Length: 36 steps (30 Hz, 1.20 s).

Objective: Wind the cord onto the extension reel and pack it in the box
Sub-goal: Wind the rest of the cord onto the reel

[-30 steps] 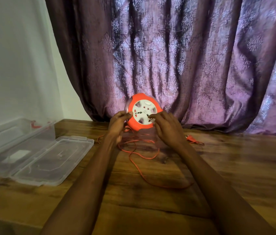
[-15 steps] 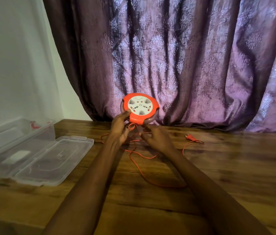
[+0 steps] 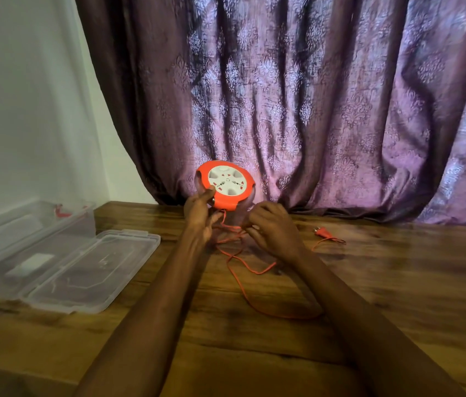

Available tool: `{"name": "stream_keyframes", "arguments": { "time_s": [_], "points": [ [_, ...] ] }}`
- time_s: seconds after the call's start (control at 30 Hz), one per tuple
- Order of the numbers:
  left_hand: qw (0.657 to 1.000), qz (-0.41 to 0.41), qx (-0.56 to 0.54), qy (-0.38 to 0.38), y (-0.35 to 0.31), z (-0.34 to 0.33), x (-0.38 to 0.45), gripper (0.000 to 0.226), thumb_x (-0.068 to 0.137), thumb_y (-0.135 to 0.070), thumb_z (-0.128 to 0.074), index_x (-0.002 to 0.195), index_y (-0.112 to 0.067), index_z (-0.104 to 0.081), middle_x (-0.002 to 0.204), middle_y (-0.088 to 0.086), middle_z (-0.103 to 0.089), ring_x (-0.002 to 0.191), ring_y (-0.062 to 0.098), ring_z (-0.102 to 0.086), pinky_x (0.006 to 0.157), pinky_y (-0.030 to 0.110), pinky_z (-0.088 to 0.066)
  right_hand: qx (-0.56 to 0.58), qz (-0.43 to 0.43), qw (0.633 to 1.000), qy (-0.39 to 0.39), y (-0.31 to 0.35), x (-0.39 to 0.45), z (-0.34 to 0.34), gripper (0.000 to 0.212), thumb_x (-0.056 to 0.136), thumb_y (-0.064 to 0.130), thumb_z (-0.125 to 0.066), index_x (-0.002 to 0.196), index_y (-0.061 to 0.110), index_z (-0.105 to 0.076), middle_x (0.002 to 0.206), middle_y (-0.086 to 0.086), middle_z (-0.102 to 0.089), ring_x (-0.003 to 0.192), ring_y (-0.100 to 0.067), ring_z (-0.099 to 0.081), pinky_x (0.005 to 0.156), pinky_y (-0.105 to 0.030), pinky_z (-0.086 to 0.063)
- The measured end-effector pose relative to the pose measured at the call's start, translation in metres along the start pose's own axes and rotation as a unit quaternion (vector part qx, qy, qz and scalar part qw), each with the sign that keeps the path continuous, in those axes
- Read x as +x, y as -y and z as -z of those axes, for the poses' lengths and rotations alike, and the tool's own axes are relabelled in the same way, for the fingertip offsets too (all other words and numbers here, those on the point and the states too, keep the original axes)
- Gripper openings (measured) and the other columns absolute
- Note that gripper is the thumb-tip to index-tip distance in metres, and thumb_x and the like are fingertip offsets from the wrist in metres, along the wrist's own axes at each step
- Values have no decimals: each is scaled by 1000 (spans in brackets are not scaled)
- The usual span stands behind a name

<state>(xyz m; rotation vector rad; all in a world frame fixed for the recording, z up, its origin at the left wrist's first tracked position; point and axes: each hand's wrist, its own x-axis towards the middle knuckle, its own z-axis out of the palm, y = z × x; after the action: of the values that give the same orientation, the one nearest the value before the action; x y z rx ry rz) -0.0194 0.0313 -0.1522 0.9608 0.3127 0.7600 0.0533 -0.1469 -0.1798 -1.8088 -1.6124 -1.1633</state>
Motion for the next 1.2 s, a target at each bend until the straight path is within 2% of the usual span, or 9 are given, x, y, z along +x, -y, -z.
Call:
{"name": "stream_keyframes", "arguments": {
  "time_s": [0.13,0.3,0.4,0.53,0.67,0.73,0.83,1.03,1.2],
  "points": [
    [998,5,-60,-26,-8,13,8,27,93,-14,-63,119,-10,-61,93,5,-68,85,17,-64,63,36,-55,-158,67,982,77,5,-4,1,7,82,28,-67,88,25,-65,88,2,-63,82,-26,-59,68,-38,-44],
    [999,9,-44,-5,-11,15,10,23,93,-15,-62,115,-10,-62,89,4,-64,79,14,-64,55,30,-59,-57,-23,985,161,-1,-5,8,26,93,47,-59,98,28,-77,96,1,-68,88,-27,-63,73,-39,-48],
    [1000,3,1,27,-9,15,11,6,93,-14,-63,99,-15,-63,85,5,-61,73,15,-60,59,32,-56,37,-115,987,102,-7,-2,16,22,97,35,-61,109,23,-75,96,-5,-68,89,-29,-64,76,-42,-50],
    [990,-42,109,76,-6,11,10,10,88,-19,-71,96,-17,-64,79,6,-65,59,15,-57,54,26,-49,-29,-144,988,38,-21,3,24,35,94,17,-53,126,22,-66,113,-5,-63,99,-29,-60,84,-41,-48],
    [978,-74,157,117,0,0,7,13,85,-18,-73,95,-9,-71,100,23,-71,85,29,-62,84,55,-54,-112,-95,985,87,-24,1,28,53,79,18,-53,130,32,-62,130,-2,-58,111,-28,-55,84,-38,-38],
    [971,-79,186,130,0,-1,6,21,82,-20,-75,94,-3,-70,102,26,-71,89,31,-62,87,58,-52,-123,-56,983,125,-24,-1,29,56,75,21,-50,128,36,-61,136,-3,-56,117,-28,-52,87,-37,-35],
    [951,-66,247,174,0,3,6,38,79,-29,-76,98,3,-68,98,22,-73,85,28,-64,85,56,-54,-125,6,979,159,-24,-4,24,47,84,33,-54,129,46,-55,144,-5,-50,126,-27,-46,92,-39,-37],
    [936,-89,290,178,1,1,1,14,88,-22,-73,90,-8,-71,90,13,-73,77,21,-64,77,46,-56,-161,8,977,141,-17,-4,19,40,89,34,-45,123,50,-59,140,-8,-55,125,-33,-51,95,-47,-40],
    [935,-129,282,175,1,-6,-4,14,87,-15,-73,95,-9,-63,83,1,-65,64,8,-59,55,22,-48,-222,-119,962,104,-9,6,17,53,81,50,-56,133,46,-53,113,-6,-67,102,-32,-57,84,-42,-36]
  ]
}}
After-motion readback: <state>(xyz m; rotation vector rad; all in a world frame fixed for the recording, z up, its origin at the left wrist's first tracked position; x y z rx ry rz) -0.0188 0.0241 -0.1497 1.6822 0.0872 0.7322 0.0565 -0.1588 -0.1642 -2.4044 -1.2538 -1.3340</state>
